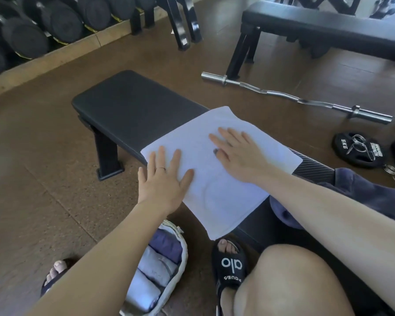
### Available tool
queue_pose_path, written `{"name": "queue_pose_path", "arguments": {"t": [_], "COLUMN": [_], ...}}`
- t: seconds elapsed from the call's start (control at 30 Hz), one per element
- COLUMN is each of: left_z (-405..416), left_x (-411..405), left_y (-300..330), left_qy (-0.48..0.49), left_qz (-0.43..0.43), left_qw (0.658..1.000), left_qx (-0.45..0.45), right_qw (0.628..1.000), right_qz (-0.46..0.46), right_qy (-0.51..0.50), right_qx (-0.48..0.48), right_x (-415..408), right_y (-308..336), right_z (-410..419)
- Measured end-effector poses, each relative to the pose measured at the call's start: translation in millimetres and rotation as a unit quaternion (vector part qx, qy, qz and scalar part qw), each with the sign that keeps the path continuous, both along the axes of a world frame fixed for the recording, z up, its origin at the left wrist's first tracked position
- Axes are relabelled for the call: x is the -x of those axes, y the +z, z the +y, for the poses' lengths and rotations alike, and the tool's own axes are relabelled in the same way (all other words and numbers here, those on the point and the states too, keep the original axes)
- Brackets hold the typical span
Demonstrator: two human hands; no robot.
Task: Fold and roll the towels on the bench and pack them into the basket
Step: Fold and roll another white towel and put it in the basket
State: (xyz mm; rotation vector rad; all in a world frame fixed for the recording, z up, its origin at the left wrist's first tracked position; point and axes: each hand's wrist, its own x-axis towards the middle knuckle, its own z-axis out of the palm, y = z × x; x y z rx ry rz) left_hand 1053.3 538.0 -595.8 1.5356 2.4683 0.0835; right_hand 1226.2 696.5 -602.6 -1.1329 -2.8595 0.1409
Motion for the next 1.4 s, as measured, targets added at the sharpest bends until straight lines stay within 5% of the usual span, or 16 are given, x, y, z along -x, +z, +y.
{"name": "queue_pose_path", "arguments": {"t": [0.13,0.33,0.53,0.73,1.0,1.13,1.2,1.27,1.4], "left_z": [-0.1,6.4,-4.5,-9.1,-9.4,-10.0,-11.0,-12.2,-9.2], "left_x": [1.9,3.2,-10.6,-14.5,-12.7,-7.0,-1.8,3.3,16.4], "left_y": [-1.6,6.8,8.4,7.8,21.5,27.9,24.6,21.3,11.9], "left_qy": [0.081,0.151,0.314,0.379,0.311,0.36,0.361,0.342,0.299], "left_qz": [-0.043,-0.157,-0.376,-0.496,-0.47,-0.569,-0.592,-0.588,-0.551], "left_qw": [0.994,0.968,0.845,0.746,0.794,0.705,0.686,0.702,0.753], "left_qx": [-0.062,-0.127,-0.213,-0.234,-0.229,-0.223,-0.218,-0.209,-0.199], "right_qw": [0.992,0.954,0.924,0.921,0.972,0.975,0.961,0.947,0.973], "right_qz": [0.003,0.088,0.191,0.173,0.124,0.036,0.003,0.007,0.052], "right_qy": [-0.123,-0.266,-0.288,-0.285,-0.053,0.076,0.116,0.116,0.017], "right_qx": [-0.033,0.108,0.167,0.201,0.194,0.207,0.252,0.3,0.226], "right_x": [-17.8,-22.4,-30.0,-30.1,27.5,54.7,62.0,62.2,43.9], "right_y": [5.5,21.2,34.6,69.3,139.8,123.3,100.2,85.6,88.3], "right_z": [26.5,36.8,50.5,52.7,-23.0,-88.9,-110.8,-116.4,-78.6]}}
